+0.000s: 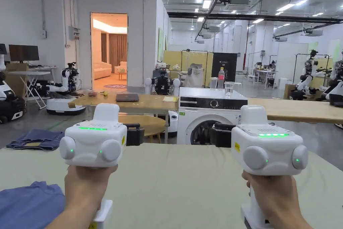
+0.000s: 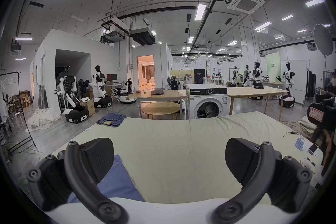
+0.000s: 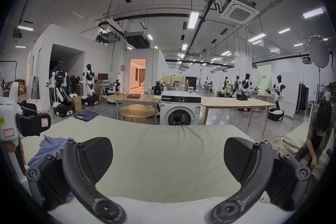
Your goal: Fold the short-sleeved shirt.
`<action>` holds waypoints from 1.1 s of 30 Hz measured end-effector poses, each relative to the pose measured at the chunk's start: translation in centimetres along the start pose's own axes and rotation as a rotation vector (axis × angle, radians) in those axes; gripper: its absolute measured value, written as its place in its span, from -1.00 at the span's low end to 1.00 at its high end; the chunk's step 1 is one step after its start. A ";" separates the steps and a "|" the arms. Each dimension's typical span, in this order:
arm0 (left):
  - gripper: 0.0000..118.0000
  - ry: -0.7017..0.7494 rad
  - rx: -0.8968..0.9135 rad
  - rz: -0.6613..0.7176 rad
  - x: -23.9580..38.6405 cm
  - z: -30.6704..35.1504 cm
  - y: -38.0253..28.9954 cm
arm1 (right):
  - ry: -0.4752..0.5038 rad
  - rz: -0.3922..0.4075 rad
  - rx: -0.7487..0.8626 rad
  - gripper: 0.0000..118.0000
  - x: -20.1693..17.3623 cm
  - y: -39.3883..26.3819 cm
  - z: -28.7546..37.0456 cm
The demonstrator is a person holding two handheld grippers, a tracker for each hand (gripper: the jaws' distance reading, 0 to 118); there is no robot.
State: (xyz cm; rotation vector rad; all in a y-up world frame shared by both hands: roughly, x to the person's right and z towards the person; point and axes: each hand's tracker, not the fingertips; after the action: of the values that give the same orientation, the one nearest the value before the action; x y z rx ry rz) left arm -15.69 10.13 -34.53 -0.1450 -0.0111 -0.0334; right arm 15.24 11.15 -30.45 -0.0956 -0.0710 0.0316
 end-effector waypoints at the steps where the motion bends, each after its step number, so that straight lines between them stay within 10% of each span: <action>1: 1.00 -0.001 0.003 0.001 0.0 0.0 0.0 | -0.002 -0.002 -0.002 1.00 0.0 -0.1 -0.1; 33: 1.00 0.003 -0.005 0.006 0.9 1.5 -0.8 | -0.030 -0.040 -0.005 1.00 1.3 -1.7 -0.1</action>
State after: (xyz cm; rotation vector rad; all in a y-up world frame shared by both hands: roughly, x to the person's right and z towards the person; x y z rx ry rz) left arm -14.79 9.48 -32.93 -0.1500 -0.0076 -0.0280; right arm 16.57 9.48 -30.33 -0.0986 -0.1032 -0.0073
